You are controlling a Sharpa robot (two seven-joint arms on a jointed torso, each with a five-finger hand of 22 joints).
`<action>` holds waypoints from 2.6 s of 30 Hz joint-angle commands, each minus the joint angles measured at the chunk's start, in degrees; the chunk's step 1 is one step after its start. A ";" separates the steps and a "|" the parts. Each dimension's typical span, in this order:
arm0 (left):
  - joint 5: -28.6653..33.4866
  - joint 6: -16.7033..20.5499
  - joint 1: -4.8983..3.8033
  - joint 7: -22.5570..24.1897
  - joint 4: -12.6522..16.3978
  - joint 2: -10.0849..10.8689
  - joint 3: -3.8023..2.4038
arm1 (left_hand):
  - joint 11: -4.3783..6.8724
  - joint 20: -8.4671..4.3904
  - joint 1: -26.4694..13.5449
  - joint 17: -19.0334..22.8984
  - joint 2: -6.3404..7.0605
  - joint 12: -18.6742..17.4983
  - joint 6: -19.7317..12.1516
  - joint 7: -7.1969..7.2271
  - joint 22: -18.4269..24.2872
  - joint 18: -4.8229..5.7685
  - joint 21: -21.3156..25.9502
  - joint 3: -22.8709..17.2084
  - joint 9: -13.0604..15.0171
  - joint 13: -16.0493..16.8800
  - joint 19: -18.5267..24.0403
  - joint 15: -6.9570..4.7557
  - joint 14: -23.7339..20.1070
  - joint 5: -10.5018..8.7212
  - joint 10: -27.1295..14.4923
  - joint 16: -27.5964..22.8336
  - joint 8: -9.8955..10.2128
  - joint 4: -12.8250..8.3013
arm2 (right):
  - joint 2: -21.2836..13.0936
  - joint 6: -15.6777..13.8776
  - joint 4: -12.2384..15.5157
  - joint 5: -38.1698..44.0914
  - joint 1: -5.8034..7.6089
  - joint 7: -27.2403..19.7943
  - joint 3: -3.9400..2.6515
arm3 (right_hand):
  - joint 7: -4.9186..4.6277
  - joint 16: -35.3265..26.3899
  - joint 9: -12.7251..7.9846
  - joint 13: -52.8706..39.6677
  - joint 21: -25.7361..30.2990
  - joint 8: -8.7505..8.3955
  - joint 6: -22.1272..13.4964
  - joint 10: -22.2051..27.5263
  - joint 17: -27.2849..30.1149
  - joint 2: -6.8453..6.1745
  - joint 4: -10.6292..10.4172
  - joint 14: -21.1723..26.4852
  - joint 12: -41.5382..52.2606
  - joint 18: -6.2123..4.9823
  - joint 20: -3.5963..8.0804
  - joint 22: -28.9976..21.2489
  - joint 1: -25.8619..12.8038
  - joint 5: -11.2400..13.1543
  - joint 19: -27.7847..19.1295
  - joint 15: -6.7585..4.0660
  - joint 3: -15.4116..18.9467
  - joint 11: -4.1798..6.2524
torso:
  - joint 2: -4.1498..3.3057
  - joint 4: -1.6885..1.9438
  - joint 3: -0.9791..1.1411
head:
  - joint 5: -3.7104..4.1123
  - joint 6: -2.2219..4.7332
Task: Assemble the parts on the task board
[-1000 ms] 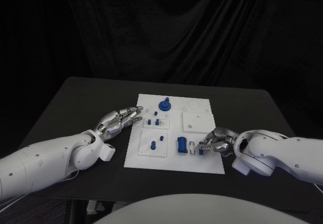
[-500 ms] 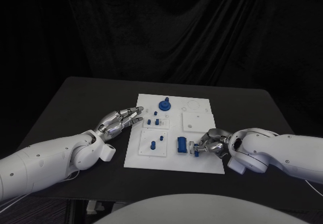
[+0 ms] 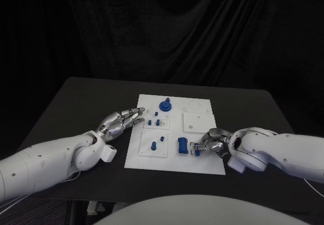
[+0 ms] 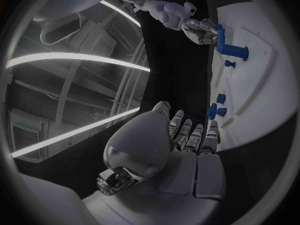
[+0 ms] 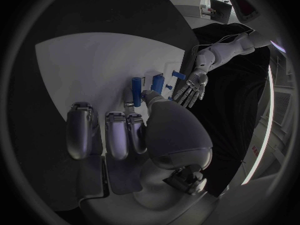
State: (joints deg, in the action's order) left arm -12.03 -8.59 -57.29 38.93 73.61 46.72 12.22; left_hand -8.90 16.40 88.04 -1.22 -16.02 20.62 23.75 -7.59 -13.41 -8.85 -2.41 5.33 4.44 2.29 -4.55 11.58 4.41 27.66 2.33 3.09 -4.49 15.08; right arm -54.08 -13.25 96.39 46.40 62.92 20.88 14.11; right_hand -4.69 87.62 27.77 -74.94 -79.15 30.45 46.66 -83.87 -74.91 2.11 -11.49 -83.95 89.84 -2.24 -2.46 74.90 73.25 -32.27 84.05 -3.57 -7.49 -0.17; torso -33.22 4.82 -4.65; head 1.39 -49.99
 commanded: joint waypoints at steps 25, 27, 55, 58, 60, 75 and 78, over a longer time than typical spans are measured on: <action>0.36 -1.48 0.46 1.60 -0.45 -0.46 -0.06 | -0.58 0.09 0.67 -0.02 -0.06 0.04 -0.42 -0.28 0.26 0.09 0.02 -0.86 -0.08 0.08 -0.10 0.24 -0.14 0.26 0.08 0.16 -0.11 -0.21 | 1.02 -1.00 -0.36 -0.23 -0.01 -1.34 0.01 | 0.61 0.00 1.03 -15.06 0.56 1.86 0.81 -6.13 -11.59 0.25 -2.84 -5.24 0.16 -0.53 -0.10 11.43 -2.49 4.30 1.48 -0.17 1.37 0.20 | 0.04 0.04 0.02 | -0.18 -0.01; 0.36 -1.51 0.47 1.57 -0.46 -0.47 -0.06 | -0.58 0.09 0.67 -0.02 -0.06 0.04 -0.42 -0.28 0.26 0.09 0.02 -0.86 -0.08 0.08 -0.10 0.24 -0.14 0.26 0.08 0.16 -0.11 -0.21 | 1.12 -0.50 -0.49 -0.23 -0.01 -0.71 0.01 | 0.51 -0.03 1.21 -15.06 0.96 2.04 0.30 -6.13 -11.54 -0.42 -3.45 -5.23 0.16 -0.61 -0.09 11.30 -3.18 6.63 1.33 -0.14 2.29 0.14 | 0.03 -0.01 0.02 | -0.20 -0.01; 0.36 -1.24 0.66 2.03 -0.35 -0.28 -0.06 | -0.62 0.08 0.69 -0.01 -0.08 -0.09 -0.44 -0.34 0.36 0.11 0.05 -1.12 -0.10 0.07 -0.06 0.24 -0.19 0.24 0.05 0.14 -0.10 -0.28 | -0.93 -8.64 0.88 0.05 -0.01 -7.69 0.03 | 0.68 0.30 3.37 -15.06 1.35 5.96 -1.09 -6.13 -11.98 1.39 -4.51 -5.33 0.16 -0.68 -0.11 11.25 -8.75 17.49 1.29 -0.16 9.15 0.22 | 0.07 0.03 -0.01 | -0.63 -0.01; 0.36 -0.37 0.66 2.70 -0.06 0.05 -0.06 | -0.73 0.01 0.68 0.02 -0.03 -0.01 -0.29 -0.38 0.44 0.10 0.08 -1.36 -0.08 0.08 -0.04 0.11 -0.33 0.20 0.06 0.07 -0.15 -0.34 | -2.40 -13.95 1.90 0.91 0.02 -13.10 0.03 | 0.95 0.04 4.10 -15.06 1.64 7.44 -0.97 -6.13 -11.59 1.54 -5.07 -5.24 0.16 -0.75 0.03 11.16 -8.40 15.33 1.17 -0.33 9.50 0.44 | 0.08 0.06 0.00 | -0.54 -0.01; 0.36 0.39 0.66 3.22 0.21 0.28 -0.06 | -0.79 -0.05 0.65 0.04 0.04 -0.02 -0.21 -0.43 0.53 0.05 0.11 -1.49 -0.07 0.08 0.00 -0.04 -0.44 0.19 0.06 0.01 -0.18 -0.36 | -3.48 -17.41 2.61 1.23 0.10 -17.12 0.02 | 1.21 -1.71 4.66 -15.06 4.02 8.70 -0.96 -6.13 -9.12 1.96 -5.27 -4.53 0.16 -1.29 0.14 10.42 -8.81 14.67 0.13 -0.44 10.02 0.64 | 0.05 0.06 0.01 | -0.39 -0.01; 0.36 5.30 0.53 7.75 3.41 1.69 -0.09 | -0.08 -3.79 -4.16 0.47 0.99 0.24 -2.43 -1.63 2.26 0.70 0.46 0.28 -0.89 0.01 0.66 -3.01 -2.39 -0.52 0.62 -1.03 0.54 1.74 | -5.80 -19.90 1.51 -8.62 3.50 -43.65 0.09 | -5.76 -64.96 -5.40 41.77 75.19 0.99 -13.82 61.65 49.80 11.04 -5.11 51.09 -52.84 -3.78 -12.39 -26.47 -14.03 18.16 -45.59 16.79 21.66 -15.18 | 0.84 -0.32 0.04 | 0.57 -0.01; 0.36 5.39 0.51 8.36 3.48 1.48 -0.09 | 0.56 -4.26 -5.74 0.68 0.25 -1.32 -5.32 -0.07 2.95 0.77 0.56 1.76 -1.65 -0.12 0.98 -3.45 -3.12 -1.25 0.10 -1.69 1.67 1.77 | -5.30 -16.05 0.27 -12.25 3.56 -46.45 0.10 | -5.45 -74.73 -12.71 53.85 76.85 -8.08 -17.69 72.78 61.43 12.03 -5.23 65.86 -63.41 -1.88 -14.25 -49.77 -13.25 19.86 -68.12 17.48 24.86 -13.33 | 1.28 -0.64 0.14 | 0.33 -0.01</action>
State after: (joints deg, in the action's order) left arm -12.03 -4.77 -56.72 38.93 76.88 48.40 12.20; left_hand -8.70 12.47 82.82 -0.58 -15.70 19.62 18.94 -7.90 -10.63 -8.86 -2.12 6.77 2.94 2.22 -3.53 7.98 1.66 26.57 2.36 1.70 -3.06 16.83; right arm -59.41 -33.13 97.01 40.27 66.39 -17.82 14.24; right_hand -9.28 14.65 16.41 -23.43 -2.63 23.80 29.07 -12.77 -15.87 13.96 -16.66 -20.75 28.17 -4.79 -16.38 29.73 59.81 -12.72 19.99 13.97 16.69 -13.86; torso -32.48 4.49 -4.59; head 1.92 -49.99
